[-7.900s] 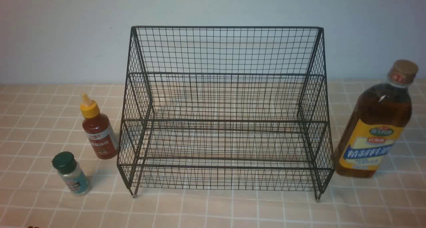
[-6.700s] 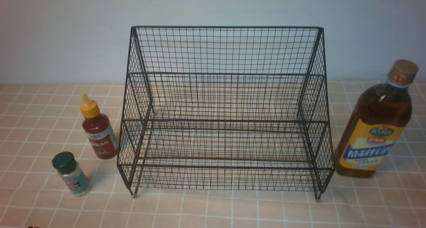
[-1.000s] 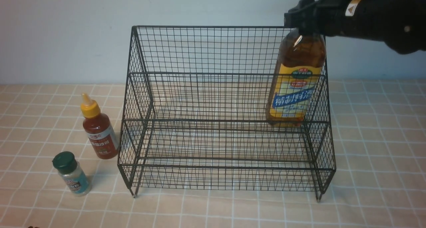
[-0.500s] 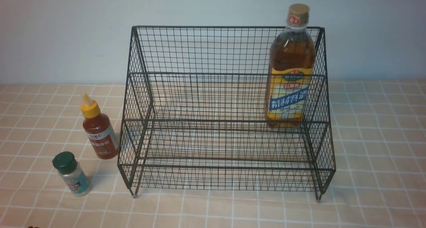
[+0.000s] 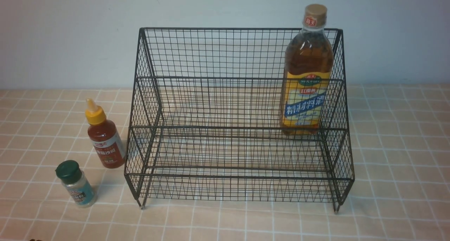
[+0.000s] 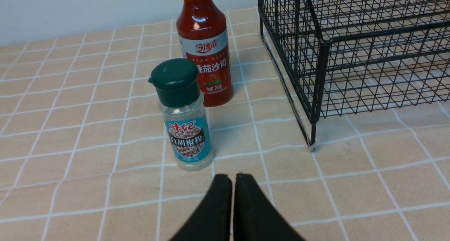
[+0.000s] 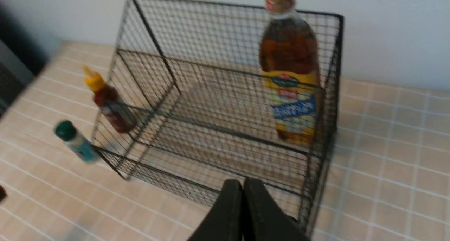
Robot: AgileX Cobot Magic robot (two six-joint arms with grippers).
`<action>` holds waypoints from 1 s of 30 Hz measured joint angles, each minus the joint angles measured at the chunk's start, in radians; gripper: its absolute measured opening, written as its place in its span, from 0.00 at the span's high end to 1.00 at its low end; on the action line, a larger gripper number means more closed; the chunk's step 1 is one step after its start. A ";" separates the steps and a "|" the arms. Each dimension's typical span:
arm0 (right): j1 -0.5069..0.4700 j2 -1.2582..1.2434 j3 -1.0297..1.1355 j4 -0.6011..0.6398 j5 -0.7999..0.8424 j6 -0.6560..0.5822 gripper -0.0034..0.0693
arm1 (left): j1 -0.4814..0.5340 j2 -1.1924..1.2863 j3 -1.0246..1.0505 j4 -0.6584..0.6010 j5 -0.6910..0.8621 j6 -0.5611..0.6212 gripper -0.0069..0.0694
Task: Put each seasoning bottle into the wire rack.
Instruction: Use the left arm to grab the condiment bottle closest to it
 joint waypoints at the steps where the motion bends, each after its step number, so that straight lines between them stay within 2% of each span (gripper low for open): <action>1: 0.000 -0.082 0.075 0.038 -0.096 0.000 0.97 | 0.000 0.000 0.000 0.000 0.000 0.000 0.92; 3: 0.000 -0.159 0.146 0.085 -0.206 0.000 0.97 | 0.000 0.000 0.000 0.000 0.000 0.000 0.92; 8: 0.000 -0.230 0.208 0.126 -0.259 -0.002 0.97 | 0.000 0.000 0.000 0.000 0.000 0.000 0.92; 13: 0.000 -0.268 0.224 0.083 -0.277 -0.089 0.97 | 0.000 0.000 0.000 0.000 0.000 0.000 0.92; 18: -0.001 -0.268 0.276 0.032 -0.346 -0.245 0.97 | 0.000 0.000 0.000 0.000 0.000 0.000 0.92; 21: -0.020 -0.278 0.325 0.029 -0.385 -0.283 0.97 | 0.000 0.000 0.000 0.000 0.000 0.000 0.92; 25: -0.175 -0.331 0.498 0.028 -0.502 -0.312 0.97 | 0.000 0.000 0.000 0.000 0.000 0.000 0.92; 26: -0.182 -0.331 0.498 0.028 -0.508 -0.312 0.97 | 0.000 0.000 0.000 0.000 0.000 0.000 0.92; 27: -0.241 -0.356 0.587 0.026 -0.554 -0.314 0.97 | 0.000 0.000 0.000 0.000 0.000 0.000 0.92; 30: -0.328 -0.411 0.750 0.023 -0.632 -0.316 0.97 | 0.000 0.000 0.000 0.000 0.000 0.000 0.92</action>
